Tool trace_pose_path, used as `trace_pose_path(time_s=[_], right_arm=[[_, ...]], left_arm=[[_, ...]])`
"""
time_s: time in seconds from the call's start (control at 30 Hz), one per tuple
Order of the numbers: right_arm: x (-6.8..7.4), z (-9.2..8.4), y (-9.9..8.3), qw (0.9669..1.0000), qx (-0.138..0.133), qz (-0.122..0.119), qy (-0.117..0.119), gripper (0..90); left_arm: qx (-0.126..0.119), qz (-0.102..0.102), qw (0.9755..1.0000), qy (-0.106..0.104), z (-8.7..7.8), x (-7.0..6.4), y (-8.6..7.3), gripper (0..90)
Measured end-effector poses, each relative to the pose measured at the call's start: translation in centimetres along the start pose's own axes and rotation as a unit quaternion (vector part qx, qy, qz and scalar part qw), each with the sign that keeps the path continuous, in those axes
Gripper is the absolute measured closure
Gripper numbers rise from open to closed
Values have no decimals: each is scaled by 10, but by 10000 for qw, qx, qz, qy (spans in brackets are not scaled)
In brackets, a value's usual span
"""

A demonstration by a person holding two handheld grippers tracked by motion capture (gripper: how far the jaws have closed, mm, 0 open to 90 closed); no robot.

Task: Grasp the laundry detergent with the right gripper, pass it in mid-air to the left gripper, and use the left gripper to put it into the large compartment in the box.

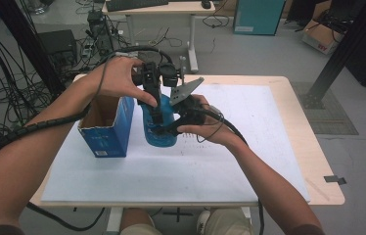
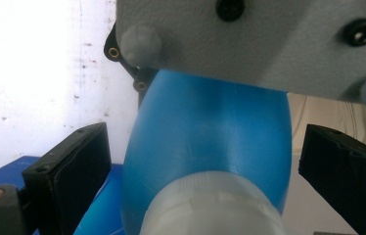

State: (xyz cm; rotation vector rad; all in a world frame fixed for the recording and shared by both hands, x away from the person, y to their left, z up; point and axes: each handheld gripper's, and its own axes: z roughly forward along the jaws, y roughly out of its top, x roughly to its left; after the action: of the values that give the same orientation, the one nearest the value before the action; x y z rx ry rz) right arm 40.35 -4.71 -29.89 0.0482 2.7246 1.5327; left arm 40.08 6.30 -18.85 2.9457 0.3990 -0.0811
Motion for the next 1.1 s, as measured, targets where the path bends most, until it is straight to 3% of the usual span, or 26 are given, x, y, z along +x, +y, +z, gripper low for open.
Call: trace_pose_path(time_s=[0.07, 0.1, 0.13, 0.27, 0.3, 0.43, 0.47, 0.5, 0.6, 0.63, 0.77, 0.93, 1.0, 1.1], right_arm=[[0, 0, 0, 10000, 16, -6, -23, 433], [-4, 1, 0, 9994, -132, -304, -89, 433], [-5, 2, 0, 9992, -163, -361, -87, 434], [-4, 1, 1, 9994, -151, -307, -75, 433], [-1, -1, 0, 9999, -3, -103, 15, 433], [0, -1, 1, 10000, -13, -76, -8, 433], [0, -1, 1, 10000, -13, -76, -8, 433], [-2, 0, 1, 9996, -90, -262, -59, 433], [-3, 1, 1, 9993, -116, -359, -85, 432], [2, -2, 1, 10000, 67, -2, 22, 432], [-1, 0, 2, 9998, -46, -194, -24, 432], [0, 0, 2, 9999, -38, -154, -10, 432], [-5, 2, 3, 9984, -210, -513, -116, 432], [-4, 2, 3, 9985, -197, -497, -109, 432]], left_arm=[[30, -13, 10000, 19, 0, 0, 0, 58], [-2, -29, 10000, 46, 0, 1, -1, 59], [-2, -29, 10000, 46, 0, 1, -1, 62], [-8, -4, 10000, 71, -1, 0, -1, 69], [-16, 16, 10000, 95, -1, 0, -1, 71], [8, 27, 10000, 46, -2, -1, 0, 75], [8, 27, 10000, 46, -2, -1, 0, 77], [7, 26, 10000, 17, -2, -1, 0, 81], [-35, 32, 10000, 73, -2, -1, -1, 85], [-35, 32, 10000, 73, -2, -1, -1, 88], [-35, 47, 9999, 119, -3, -1, -2, 110], [-19, 45, 9999, 127, -3, -1, -3, 171], [-16, 62, 9998, 178, -2, -1, -3, 190], [-15, 65, 9997, 218, -2, -1, -3, 237]])
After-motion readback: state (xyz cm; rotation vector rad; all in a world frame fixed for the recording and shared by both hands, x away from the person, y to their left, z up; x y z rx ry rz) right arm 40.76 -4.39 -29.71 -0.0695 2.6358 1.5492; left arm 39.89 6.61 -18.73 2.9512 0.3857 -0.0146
